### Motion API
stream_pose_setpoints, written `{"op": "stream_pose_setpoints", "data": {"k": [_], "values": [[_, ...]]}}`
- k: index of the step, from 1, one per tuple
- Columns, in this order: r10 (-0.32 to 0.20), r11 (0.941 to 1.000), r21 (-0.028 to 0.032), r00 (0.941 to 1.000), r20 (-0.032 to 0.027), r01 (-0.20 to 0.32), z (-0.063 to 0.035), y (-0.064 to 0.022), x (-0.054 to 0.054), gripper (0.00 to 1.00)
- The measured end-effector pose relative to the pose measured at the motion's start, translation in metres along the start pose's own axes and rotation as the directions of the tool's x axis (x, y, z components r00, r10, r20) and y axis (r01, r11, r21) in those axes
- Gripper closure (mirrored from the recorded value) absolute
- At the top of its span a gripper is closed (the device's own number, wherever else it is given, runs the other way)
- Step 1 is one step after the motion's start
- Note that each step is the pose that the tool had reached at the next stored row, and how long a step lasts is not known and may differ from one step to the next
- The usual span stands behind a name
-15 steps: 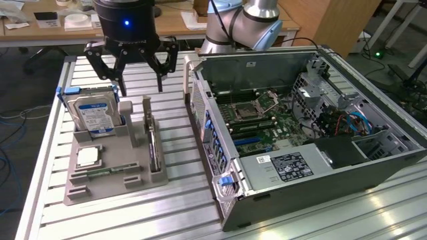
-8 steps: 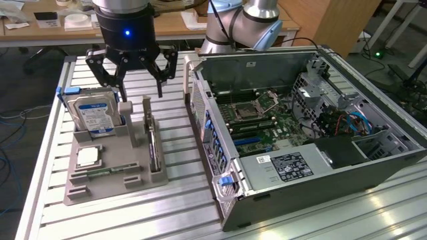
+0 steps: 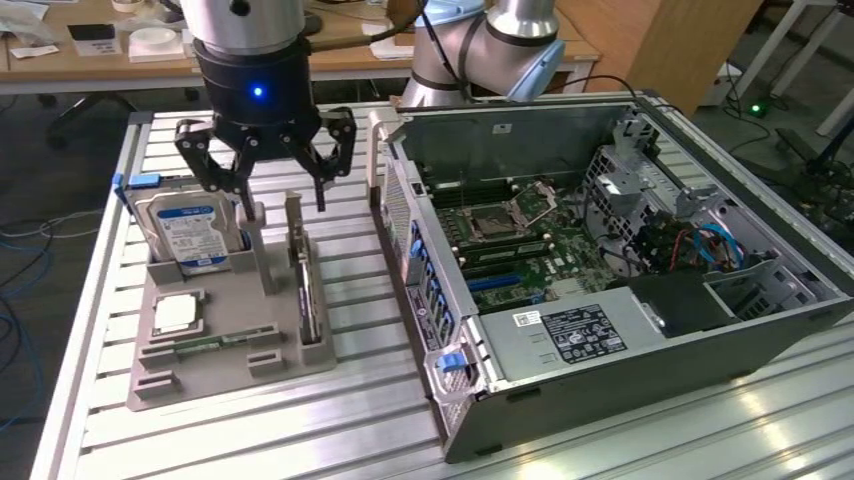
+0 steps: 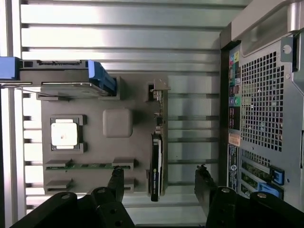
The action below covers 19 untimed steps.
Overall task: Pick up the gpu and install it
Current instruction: 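Pick up the gpu and move the gpu toward the slot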
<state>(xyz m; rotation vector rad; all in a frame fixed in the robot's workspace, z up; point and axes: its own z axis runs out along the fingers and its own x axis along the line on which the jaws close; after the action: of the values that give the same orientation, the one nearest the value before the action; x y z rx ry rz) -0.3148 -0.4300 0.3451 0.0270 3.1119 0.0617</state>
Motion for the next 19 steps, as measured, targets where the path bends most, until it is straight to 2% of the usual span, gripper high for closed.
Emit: {"op": "stream_pose_setpoints", "data": {"k": [6, 10, 19], "values": [[-0.001, 1.0000, -0.0002, 1.0000, -0.0037, 0.001, 0.0110, -0.0006, 0.000, 0.29], [-0.022, 0.9998, -0.0006, 0.9997, -0.0064, 0.022, 0.0182, -0.0009, 0.001, 0.29], [-0.006, 1.0000, -0.0002, 1.0000, -0.0061, 0.006, 0.0333, -0.0036, 0.001, 0.29]]}}
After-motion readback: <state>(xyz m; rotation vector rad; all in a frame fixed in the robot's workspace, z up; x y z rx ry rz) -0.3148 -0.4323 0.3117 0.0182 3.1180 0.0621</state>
